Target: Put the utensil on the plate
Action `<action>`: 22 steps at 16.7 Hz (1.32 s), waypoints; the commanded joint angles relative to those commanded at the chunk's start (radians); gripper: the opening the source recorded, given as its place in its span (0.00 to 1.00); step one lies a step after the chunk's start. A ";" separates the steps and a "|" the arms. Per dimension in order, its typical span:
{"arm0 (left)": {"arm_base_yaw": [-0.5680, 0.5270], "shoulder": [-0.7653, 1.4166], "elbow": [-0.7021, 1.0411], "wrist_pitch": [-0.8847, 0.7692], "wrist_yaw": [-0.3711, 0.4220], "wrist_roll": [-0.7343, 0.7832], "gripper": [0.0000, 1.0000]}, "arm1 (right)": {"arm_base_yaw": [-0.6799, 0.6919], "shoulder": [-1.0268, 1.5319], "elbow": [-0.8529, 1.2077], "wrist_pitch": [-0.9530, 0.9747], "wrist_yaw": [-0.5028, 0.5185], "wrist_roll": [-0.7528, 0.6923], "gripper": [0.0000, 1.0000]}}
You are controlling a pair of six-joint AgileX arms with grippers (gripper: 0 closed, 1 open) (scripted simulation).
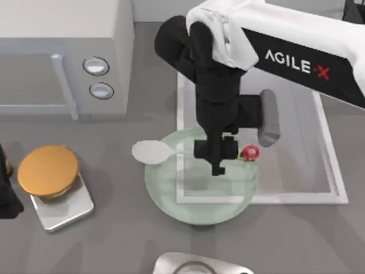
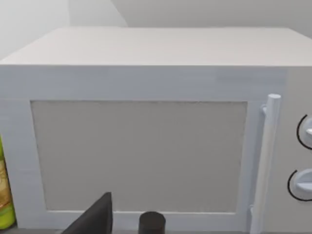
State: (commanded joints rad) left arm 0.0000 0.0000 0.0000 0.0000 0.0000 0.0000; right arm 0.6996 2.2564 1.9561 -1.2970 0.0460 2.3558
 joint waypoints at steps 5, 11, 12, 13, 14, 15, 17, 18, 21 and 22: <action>0.000 0.000 0.000 0.000 0.000 0.000 1.00 | -0.021 -0.052 -0.029 -0.020 0.024 0.029 0.00; 0.000 0.000 0.000 0.000 0.000 0.000 1.00 | -0.036 -0.071 -0.035 0.003 0.020 0.026 0.00; 0.000 0.000 0.000 0.000 0.000 0.000 1.00 | -0.036 -0.069 -0.034 0.013 0.016 0.022 0.00; 0.000 0.000 0.000 0.000 0.000 0.000 1.00 | -0.035 -0.066 -0.032 0.024 0.012 0.017 0.00; 0.000 0.000 0.000 0.000 0.000 0.000 1.00 | -0.033 -0.061 -0.032 0.037 0.008 0.011 0.00; 0.000 0.000 0.000 0.000 0.000 0.000 1.00 | -0.030 -0.056 -0.032 0.050 0.004 0.006 0.00; 0.000 0.000 0.000 0.000 0.000 0.000 1.00 | -0.022 -0.043 -0.035 0.080 -0.004 -0.005 0.00; 0.000 0.000 0.000 0.000 0.000 0.000 1.00 | -0.017 -0.033 -0.038 0.095 -0.008 -0.009 0.00; 0.000 0.000 0.000 0.000 0.000 0.000 1.00 | 0.001 0.006 -0.052 0.138 -0.016 -0.020 0.00; 0.000 0.000 0.000 0.000 0.000 0.000 1.00 | 0.007 0.021 -0.059 0.150 -0.018 -0.022 0.00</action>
State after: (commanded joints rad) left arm 0.0000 0.0000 0.0000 0.0000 0.0000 0.0000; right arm 0.7065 2.2772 1.8968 -1.1470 0.0281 2.3335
